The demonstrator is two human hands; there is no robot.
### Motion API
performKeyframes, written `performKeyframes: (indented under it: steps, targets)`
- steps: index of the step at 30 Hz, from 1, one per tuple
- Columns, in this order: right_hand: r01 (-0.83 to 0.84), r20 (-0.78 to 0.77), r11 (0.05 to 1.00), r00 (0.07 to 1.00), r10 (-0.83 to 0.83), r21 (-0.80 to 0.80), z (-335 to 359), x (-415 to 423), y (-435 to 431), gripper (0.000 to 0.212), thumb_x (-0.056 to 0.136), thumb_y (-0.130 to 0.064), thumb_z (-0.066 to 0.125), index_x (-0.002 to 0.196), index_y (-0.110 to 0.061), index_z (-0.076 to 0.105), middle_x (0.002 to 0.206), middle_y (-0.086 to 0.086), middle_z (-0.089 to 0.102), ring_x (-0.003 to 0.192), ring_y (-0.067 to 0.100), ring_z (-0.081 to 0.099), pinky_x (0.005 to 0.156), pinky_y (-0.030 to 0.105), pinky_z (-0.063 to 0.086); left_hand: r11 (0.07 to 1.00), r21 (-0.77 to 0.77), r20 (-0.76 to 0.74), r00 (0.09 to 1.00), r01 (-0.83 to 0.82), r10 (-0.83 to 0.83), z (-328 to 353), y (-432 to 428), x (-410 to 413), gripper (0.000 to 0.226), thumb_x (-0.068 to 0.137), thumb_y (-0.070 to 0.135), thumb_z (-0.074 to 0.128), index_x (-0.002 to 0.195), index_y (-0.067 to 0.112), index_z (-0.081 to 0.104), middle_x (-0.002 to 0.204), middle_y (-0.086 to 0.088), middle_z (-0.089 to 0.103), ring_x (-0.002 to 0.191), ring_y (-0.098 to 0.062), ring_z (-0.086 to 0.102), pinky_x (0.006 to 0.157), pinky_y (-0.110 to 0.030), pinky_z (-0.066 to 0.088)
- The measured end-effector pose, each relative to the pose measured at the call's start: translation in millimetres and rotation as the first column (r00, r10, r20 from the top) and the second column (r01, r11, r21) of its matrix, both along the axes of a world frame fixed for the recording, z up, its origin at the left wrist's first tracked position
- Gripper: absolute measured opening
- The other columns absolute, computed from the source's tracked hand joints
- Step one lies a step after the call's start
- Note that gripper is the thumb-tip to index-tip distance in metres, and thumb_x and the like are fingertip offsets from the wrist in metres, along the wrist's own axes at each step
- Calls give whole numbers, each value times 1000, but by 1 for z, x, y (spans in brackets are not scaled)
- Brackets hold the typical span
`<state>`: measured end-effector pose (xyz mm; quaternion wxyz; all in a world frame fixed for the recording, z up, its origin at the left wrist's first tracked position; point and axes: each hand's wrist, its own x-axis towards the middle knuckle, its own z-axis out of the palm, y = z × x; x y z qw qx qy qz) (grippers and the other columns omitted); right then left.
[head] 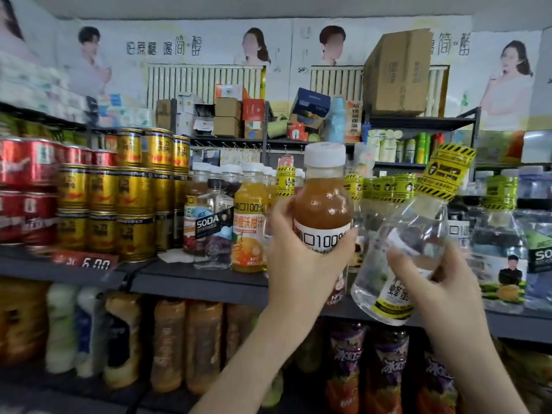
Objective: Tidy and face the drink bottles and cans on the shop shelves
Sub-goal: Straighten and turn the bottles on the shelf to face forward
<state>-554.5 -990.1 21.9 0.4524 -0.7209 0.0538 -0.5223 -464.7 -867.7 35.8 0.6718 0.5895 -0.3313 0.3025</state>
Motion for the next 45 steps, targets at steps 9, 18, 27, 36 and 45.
performKeyframes:
  steps: [9, 18, 27, 36, 45]
  targets:
    - [-106, -26, 994, 994, 105, -11, 6, 82, 106, 31, 73, -47, 72, 95, -30, 58, 87, -14, 68, 79, 10, 64, 75, 39, 51, 971, 88, -134, 963, -223, 234, 19, 163, 115, 60, 66, 40, 81, 113, 28, 45, 95, 19, 57, 80, 5, 57, 58, -5, 46]
    - [-49, -70, 999, 996, 50, 16, -1, 137, 161, 43, 77, -38, 71, 116, -30, 55, 96, -12, 69, 84, 4, 65, 82, 39, 53, 964, 229, -220, 957, -138, 189, 22, 185, 207, 81, 71, 37, 79, 135, 14, 36, 122, 1, 54, 102, -13, 52, 84, -25, 45]
    - [46, -92, 999, 995, -44, 24, 0, 136, 154, 28, 75, -38, 70, 100, -40, 56, 90, -18, 69, 80, -1, 65, 78, 34, 52, 983, 181, -241, 969, -9, 53, 16, 147, 227, 77, 75, 30, 77, 135, 14, 31, 120, -1, 53, 95, -11, 57, 71, -15, 47]
    - [96, -82, 992, 993, -89, 86, -8, 113, 123, 44, 70, -39, 74, 102, -38, 44, 90, -18, 64, 72, -7, 60, 70, 25, 45, 916, 212, 35, 939, -341, 342, -3, 124, 179, 79, 90, 34, 57, 149, 16, 7, 156, -9, 4, 142, -24, 5, 112, -36, 15]
    - [192, -91, 979, 979, -185, 75, -12, 46, 26, 58, 70, -45, 74, 115, -35, 39, 84, -17, 59, 69, -5, 55, 62, 10, 44, 902, 265, 295, 919, -342, 262, -20, 10, 93, 52, 81, 35, 61, 129, 18, 49, 134, -6, 42, 125, -23, 31, 103, -48, 28]
